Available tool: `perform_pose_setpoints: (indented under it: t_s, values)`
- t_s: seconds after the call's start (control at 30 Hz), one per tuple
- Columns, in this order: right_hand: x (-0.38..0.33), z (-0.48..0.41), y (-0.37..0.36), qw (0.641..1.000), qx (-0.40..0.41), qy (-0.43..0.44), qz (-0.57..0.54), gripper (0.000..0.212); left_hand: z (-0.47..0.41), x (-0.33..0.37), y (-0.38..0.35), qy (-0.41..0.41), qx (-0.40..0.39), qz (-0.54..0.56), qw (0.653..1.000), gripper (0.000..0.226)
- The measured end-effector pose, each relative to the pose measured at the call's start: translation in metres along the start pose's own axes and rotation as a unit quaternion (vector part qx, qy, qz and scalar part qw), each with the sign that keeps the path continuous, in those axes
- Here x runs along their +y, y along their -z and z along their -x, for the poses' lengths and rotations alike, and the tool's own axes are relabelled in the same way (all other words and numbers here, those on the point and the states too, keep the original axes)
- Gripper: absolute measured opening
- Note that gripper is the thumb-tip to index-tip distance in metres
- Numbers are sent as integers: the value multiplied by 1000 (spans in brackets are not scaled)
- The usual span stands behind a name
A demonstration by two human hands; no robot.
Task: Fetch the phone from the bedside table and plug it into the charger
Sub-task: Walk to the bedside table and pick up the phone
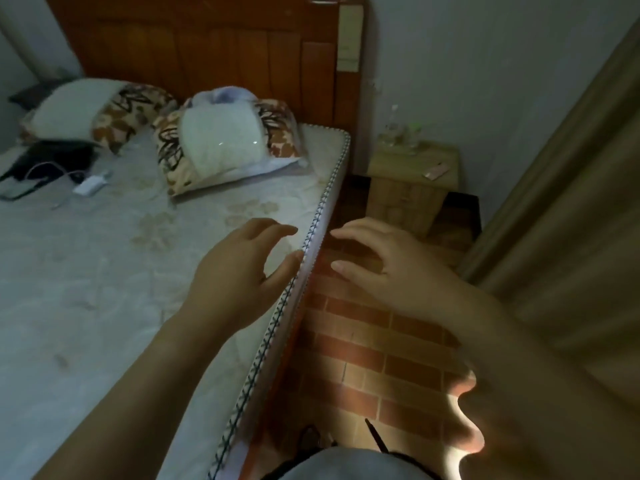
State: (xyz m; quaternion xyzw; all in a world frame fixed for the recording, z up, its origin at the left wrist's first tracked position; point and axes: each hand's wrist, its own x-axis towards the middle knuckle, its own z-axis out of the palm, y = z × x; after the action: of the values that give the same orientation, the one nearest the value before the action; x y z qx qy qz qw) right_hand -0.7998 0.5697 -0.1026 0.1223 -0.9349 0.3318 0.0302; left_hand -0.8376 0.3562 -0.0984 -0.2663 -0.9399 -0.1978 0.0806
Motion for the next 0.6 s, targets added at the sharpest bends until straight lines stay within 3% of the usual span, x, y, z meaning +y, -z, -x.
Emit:
perform_pose_setpoints:
  t_s: [0.33,0.6]
  values:
    - [147,-81,70,988,93,-122,7,48,-221,25,-86,-145,-75,45,986,43]
    - [304,-165,152,977,129,-171,14,48,-409,64,-164,-165,-108,48,979,42]
